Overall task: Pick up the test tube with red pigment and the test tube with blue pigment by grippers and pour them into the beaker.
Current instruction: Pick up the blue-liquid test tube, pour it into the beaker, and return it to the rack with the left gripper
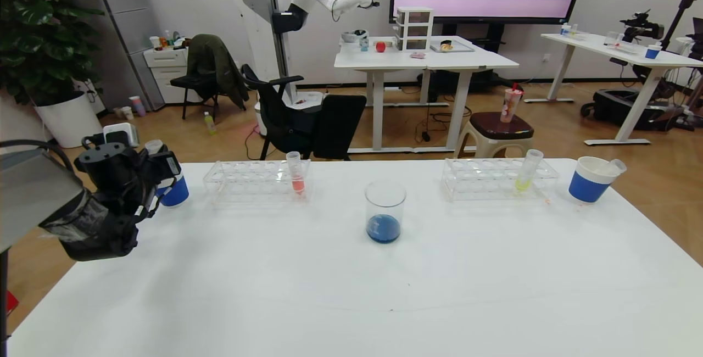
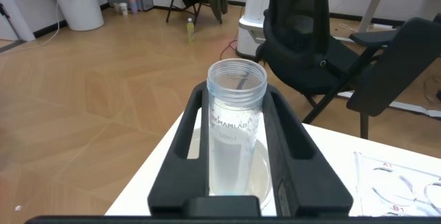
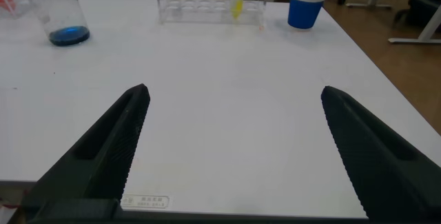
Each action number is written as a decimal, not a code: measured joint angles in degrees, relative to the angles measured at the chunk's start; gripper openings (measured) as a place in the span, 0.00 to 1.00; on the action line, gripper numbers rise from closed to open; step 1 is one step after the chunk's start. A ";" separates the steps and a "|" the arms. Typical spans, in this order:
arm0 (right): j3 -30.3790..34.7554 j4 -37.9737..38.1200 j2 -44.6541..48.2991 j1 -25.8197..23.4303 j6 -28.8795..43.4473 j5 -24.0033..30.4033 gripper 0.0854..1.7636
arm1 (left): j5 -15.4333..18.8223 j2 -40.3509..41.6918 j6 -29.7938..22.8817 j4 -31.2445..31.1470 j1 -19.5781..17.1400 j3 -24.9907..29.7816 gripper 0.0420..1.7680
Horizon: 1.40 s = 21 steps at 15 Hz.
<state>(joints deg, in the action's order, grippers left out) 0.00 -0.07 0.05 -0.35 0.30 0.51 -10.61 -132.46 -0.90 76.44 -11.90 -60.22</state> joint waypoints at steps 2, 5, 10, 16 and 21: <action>0.00 0.00 0.00 0.00 0.00 0.00 0.98 | 0.02 -0.06 -0.02 0.05 -0.15 0.06 0.58; 0.00 0.00 0.00 0.00 0.00 0.00 0.98 | 0.02 -0.06 0.02 1.01 -0.30 0.11 0.99; 0.00 0.00 0.00 0.02 0.00 0.00 0.98 | 0.46 3.47 0.11 -0.09 1.38 -0.28 0.99; 0.00 0.00 0.00 0.00 -0.01 0.00 0.98 | 0.63 17.64 0.57 -11.36 11.95 2.40 0.99; 0.00 0.00 0.00 0.00 0.00 0.00 0.98 | 3.04 35.26 5.14 -18.69 17.65 11.63 0.99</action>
<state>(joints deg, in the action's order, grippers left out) 0.00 -0.07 0.05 -0.35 0.30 0.51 -7.57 -97.21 4.24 57.75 5.75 -48.59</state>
